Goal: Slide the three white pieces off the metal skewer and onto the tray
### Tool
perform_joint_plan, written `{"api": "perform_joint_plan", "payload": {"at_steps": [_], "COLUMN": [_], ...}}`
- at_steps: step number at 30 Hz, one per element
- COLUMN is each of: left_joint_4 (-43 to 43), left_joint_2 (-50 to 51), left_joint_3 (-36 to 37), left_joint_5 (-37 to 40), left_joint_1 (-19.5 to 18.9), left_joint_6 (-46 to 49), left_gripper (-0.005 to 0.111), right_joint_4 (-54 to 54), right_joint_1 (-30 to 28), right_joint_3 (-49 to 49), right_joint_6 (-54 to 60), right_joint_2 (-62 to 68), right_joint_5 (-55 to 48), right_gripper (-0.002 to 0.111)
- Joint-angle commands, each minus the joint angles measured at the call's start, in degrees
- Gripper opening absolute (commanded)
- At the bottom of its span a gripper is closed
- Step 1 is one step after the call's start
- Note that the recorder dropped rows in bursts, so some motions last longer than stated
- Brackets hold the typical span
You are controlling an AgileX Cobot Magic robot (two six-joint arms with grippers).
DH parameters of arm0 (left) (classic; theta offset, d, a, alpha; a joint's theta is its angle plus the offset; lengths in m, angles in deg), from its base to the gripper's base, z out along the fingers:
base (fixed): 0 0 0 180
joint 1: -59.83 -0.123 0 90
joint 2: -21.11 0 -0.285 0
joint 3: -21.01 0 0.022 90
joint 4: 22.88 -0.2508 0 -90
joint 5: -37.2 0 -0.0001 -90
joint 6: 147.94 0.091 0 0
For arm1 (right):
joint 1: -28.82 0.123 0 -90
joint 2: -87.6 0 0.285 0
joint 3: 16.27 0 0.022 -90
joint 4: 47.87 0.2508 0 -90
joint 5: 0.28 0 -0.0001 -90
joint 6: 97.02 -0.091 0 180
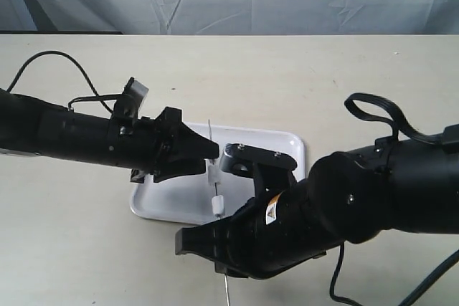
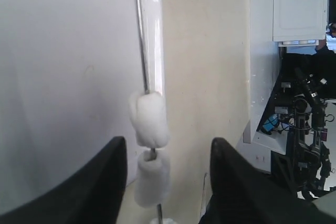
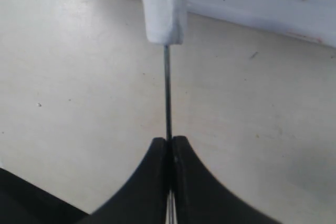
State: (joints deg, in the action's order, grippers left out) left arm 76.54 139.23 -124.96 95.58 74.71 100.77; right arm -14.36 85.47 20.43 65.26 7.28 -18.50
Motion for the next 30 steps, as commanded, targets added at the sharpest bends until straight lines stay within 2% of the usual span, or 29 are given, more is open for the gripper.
{"api": "perform_joint_plan", "payload": {"at_steps": [1, 8, 14, 30], "left_joint_4": [0.53, 0.53, 0.53, 0.53], "left_joint_2": [0.04, 0.04, 0.04, 0.04], "left_joint_3": [-0.22, -0.22, -0.22, -0.22], "left_joint_5": [0.46, -0.25, -0.25, -0.54], "left_joint_1": [0.65, 0.65, 0.65, 0.65], "left_joint_6": [0.22, 0.33, 0.43, 0.91], "left_gripper": [0.047, 0.04, 0.039, 0.024], "right_joint_4": [0.96, 1.47, 1.92, 2.6], "right_joint_1": [0.11, 2.85, 2.85, 2.85], "right_joint_3": [0.3, 0.3, 0.2, 0.2], "right_joint_6": [0.37, 0.5, 0.5, 0.5], "right_joint_2": [-0.36, -0.36, -0.36, -0.36], "right_joint_5": [0.48, 0.85, 0.32, -0.96], "right_gripper": [-0.001, -0.001, -0.001, -0.001]}}
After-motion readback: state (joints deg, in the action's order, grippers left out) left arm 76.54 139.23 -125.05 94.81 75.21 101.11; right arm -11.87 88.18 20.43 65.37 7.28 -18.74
